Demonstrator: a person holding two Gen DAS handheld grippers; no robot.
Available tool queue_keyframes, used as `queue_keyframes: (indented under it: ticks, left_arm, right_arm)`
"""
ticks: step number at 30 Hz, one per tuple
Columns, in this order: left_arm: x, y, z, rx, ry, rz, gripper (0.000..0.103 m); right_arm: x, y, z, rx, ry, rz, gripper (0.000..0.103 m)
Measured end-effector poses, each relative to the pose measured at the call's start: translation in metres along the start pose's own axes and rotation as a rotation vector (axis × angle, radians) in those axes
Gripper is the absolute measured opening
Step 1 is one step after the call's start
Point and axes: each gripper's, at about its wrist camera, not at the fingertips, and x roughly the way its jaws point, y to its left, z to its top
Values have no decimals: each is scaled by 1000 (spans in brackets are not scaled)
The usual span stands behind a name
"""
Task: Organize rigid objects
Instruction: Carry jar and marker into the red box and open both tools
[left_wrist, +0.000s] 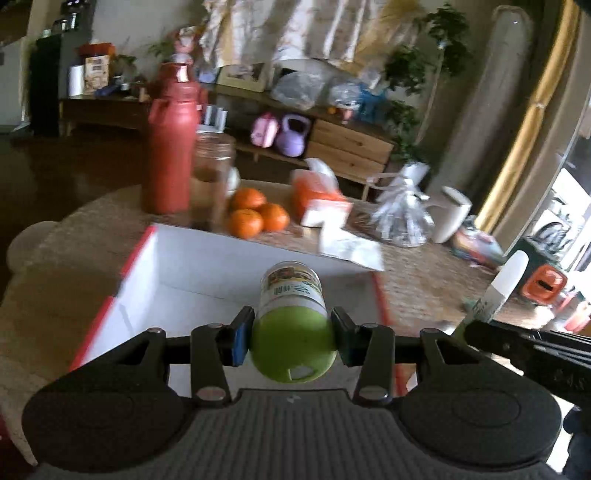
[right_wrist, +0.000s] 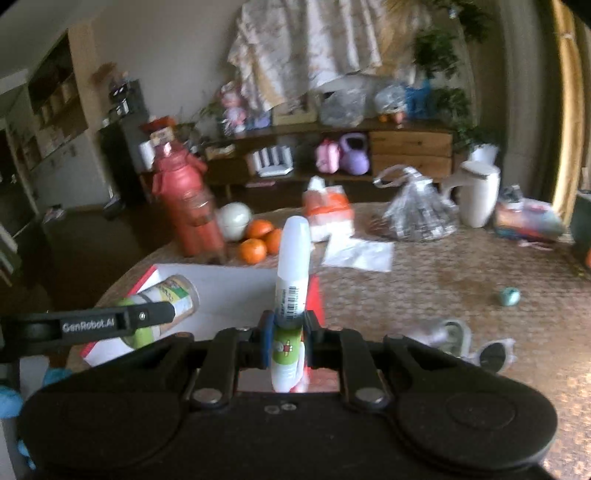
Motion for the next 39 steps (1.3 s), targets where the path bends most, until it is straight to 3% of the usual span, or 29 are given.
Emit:
queue_keyframes:
  ticks: [5, 13, 25, 32, 39]
  left_arm:
    - [22, 29, 3, -1, 29, 81, 45]
    - [59, 56, -6, 35, 81, 141, 45]
    - [98, 68, -11, 95, 174, 175, 45]
    - [115, 66, -14, 136, 260, 161, 45]
    - [125, 63, -13, 180, 360, 147, 45]
  right_arm:
    - [39, 29, -3, -24, 93, 36, 15]
    - [98, 50, -14, -20, 246, 75, 15]
    - [156, 65, -16, -51, 370, 106, 15]
    - [172, 70, -20, -84, 423, 62, 12]
    - [175, 71, -19, -110, 458, 54, 23]
